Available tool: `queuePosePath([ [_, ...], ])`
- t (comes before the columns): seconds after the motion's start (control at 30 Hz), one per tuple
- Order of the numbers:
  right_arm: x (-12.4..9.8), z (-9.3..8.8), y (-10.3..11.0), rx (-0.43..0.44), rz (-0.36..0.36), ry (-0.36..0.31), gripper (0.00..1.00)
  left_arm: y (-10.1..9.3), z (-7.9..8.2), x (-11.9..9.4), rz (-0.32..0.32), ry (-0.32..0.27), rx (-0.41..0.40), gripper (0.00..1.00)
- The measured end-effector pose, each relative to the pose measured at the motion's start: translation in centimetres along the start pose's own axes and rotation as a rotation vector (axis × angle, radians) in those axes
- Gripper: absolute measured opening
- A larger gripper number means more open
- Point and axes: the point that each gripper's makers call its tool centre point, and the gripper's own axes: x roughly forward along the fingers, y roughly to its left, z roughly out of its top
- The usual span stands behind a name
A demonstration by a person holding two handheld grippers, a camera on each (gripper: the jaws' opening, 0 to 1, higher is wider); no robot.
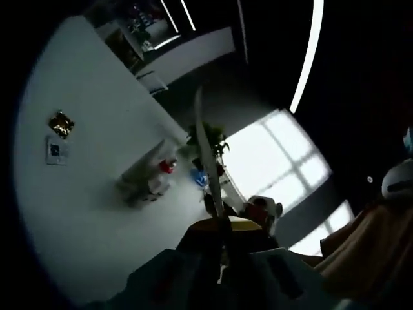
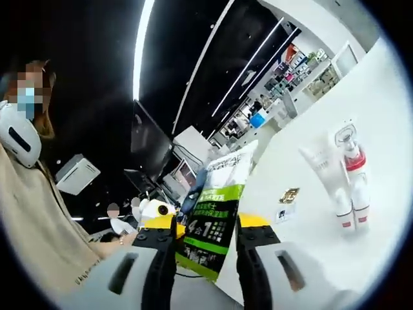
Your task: Arrange the skincare products in the storage area until every visible bottle or jar stands upright without overlapping.
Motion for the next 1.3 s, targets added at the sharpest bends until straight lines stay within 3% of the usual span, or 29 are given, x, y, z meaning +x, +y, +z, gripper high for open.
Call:
queuePosePath([
  [0.13, -0.1, -1.1, -0.6, -0.021, -0.02, 0.032, 0.58, 1.2, -0.1, 0.3, 0.014, 0.003, -0.034, 0.0],
  [0.47, -2.2, -2.1, -4.8, -0.063, -0.196, 0.035, 0.9, 4.7, -0.8, 1.5, 0.067, 0.043, -0.091, 0.0],
  [0.7, -3.9, -2.2, -7.0, -0.1, -0.281, 0.062, 0.99, 6.6, -1.0, 2.2, 0.103, 0.074, -0.106, 0.0],
  [1.0, -6.1, -2.8, -9.2, -0.148, -0.377, 0.12, 1.0, 9.4, -2.0, 3.1, 0.157, 0.121, -0.122, 0.0],
  [1.3, -7.9, -3.0, -10.5, -0.133, -0.454, 0.114, 1.0, 12.9, -3.2, 3.6, 0.24, 0.148, -0.141, 0.0],
])
